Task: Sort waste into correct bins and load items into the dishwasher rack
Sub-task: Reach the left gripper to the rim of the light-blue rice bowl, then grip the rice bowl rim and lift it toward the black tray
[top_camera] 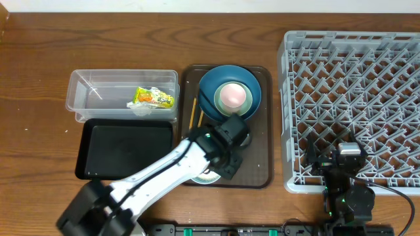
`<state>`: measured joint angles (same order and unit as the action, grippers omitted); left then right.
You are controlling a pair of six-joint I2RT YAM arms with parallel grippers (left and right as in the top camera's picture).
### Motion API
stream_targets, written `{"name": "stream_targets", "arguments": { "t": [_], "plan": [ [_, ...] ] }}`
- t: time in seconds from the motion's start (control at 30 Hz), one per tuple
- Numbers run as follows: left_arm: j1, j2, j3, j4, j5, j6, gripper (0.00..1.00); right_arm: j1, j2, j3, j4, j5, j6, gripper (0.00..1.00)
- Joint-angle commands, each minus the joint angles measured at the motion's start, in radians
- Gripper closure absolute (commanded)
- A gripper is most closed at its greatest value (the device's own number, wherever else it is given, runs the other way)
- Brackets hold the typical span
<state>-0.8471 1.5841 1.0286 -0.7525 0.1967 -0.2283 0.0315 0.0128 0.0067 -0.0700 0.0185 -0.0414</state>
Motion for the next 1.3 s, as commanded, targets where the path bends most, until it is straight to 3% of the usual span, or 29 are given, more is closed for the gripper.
{"name": "stream_targets", "arguments": {
  "t": [0.0, 0.3, 0.5, 0.77, 1.03, 1.07, 1.2, 1.27],
  "plan": [
    [-0.002, 0.061, 0.0, -0.001, -0.064, 0.003, 0.62, 0.0, -0.002, -0.001, -0.004, 0.003, -0.012, 0.01],
    [-0.003, 0.177, 0.0, 0.014, -0.063, -0.013, 0.62, 0.0, -0.002, -0.001, -0.004, 0.003, -0.013, 0.01],
    [-0.003, 0.164, 0.003, 0.017, -0.064, -0.017, 0.8, 0.0, -0.002, -0.001, -0.004, 0.003, -0.012, 0.01],
    [-0.003, 0.146, 0.005, 0.017, -0.064, -0.016, 0.81, 0.0, -0.002, -0.001, -0.004, 0.003, -0.013, 0.01],
    [-0.003, 0.145, 0.018, 0.018, -0.163, -0.016, 0.81, 0.0, -0.002, -0.002, -0.004, 0.003, -0.012, 0.01],
    [-0.003, 0.145, 0.018, 0.019, -0.177, -0.016, 0.81, 0.0, -0.002, -0.001, -0.004, 0.003, -0.013, 0.01],
    [-0.003, 0.145, 0.018, 0.037, -0.213, -0.016, 0.61, 0.0, -0.002, -0.002, -0.004, 0.003, -0.012, 0.01],
    [-0.003, 0.145, 0.019, 0.041, -0.213, -0.016, 0.59, 0.0, -0.002, -0.001, -0.004, 0.003, -0.012, 0.01]
  ]
}}
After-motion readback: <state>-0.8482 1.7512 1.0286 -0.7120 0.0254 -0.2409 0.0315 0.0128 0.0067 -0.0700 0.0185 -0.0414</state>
